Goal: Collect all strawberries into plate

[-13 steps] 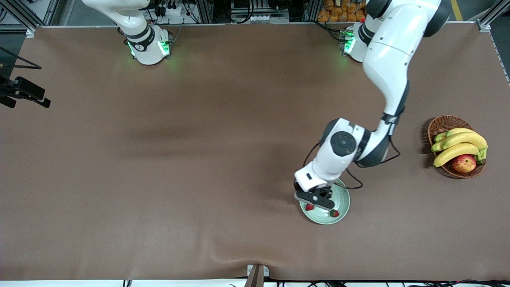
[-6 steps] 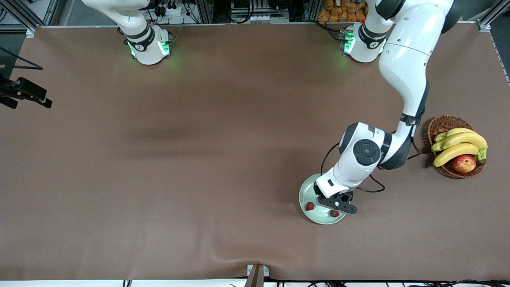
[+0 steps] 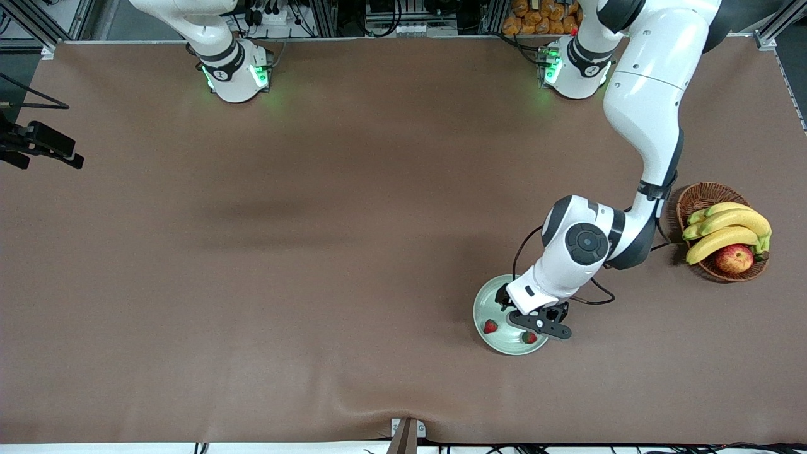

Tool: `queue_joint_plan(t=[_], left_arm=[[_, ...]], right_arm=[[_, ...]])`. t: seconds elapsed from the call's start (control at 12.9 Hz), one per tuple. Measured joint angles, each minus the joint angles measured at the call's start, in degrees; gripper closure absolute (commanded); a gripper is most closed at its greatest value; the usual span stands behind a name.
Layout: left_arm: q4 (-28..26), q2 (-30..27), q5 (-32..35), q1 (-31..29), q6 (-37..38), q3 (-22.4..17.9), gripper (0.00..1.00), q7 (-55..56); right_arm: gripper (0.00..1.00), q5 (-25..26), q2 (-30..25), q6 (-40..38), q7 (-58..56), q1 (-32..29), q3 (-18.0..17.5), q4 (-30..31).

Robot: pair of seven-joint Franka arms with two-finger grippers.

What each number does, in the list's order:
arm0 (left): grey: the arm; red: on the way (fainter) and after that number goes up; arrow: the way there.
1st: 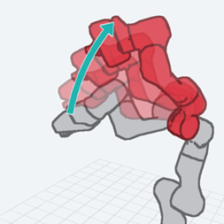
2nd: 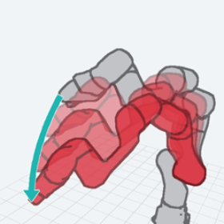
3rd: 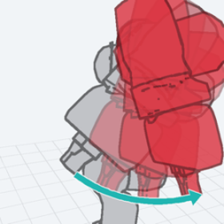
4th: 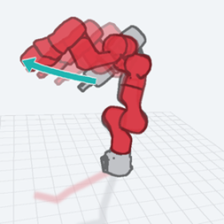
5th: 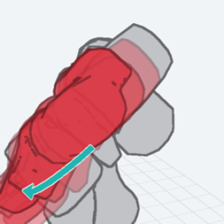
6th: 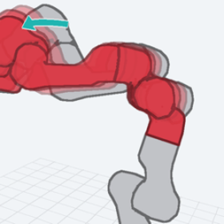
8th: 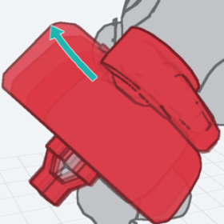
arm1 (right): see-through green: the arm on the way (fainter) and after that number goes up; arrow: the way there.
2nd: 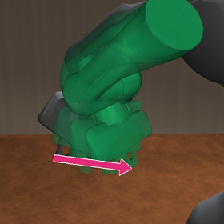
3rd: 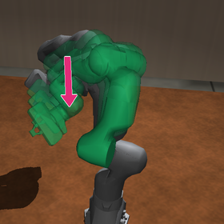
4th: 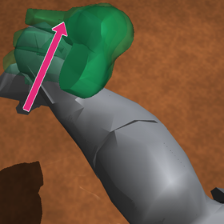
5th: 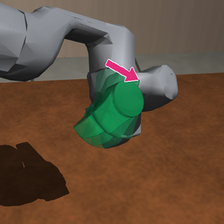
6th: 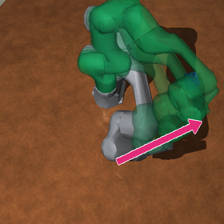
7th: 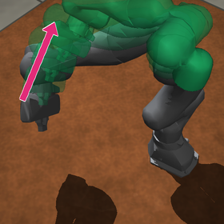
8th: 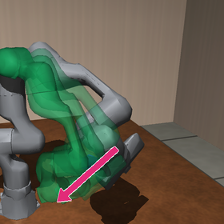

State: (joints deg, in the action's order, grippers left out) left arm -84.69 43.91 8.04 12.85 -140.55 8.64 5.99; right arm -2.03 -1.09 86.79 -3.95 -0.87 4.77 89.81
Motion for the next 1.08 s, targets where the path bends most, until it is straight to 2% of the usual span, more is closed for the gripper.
queue_joint_plan(t=[0.39,0.7,1.08], left_arm=[[0.41,-0.01,0.00,-0.30,-0.01,-0.15,0.00,0.00],[0.79,-0.13,0.00,-1.11,-0.05,-0.33,0.00,0.01],[1.85,-0.81,0.00,-5.60,-0.05,-0.15,0.00,-0.01]], right_arm=[[0.00,0.55,0.00,-0.23,0.14,-0.02,0.21,-0.06],[0.00,1.43,0.00,-0.26,4.86,-0.01,0.14,-0.18],[0.00,1.44,0.00,-0.32,5.72,0.00,0.09,-0.23]])
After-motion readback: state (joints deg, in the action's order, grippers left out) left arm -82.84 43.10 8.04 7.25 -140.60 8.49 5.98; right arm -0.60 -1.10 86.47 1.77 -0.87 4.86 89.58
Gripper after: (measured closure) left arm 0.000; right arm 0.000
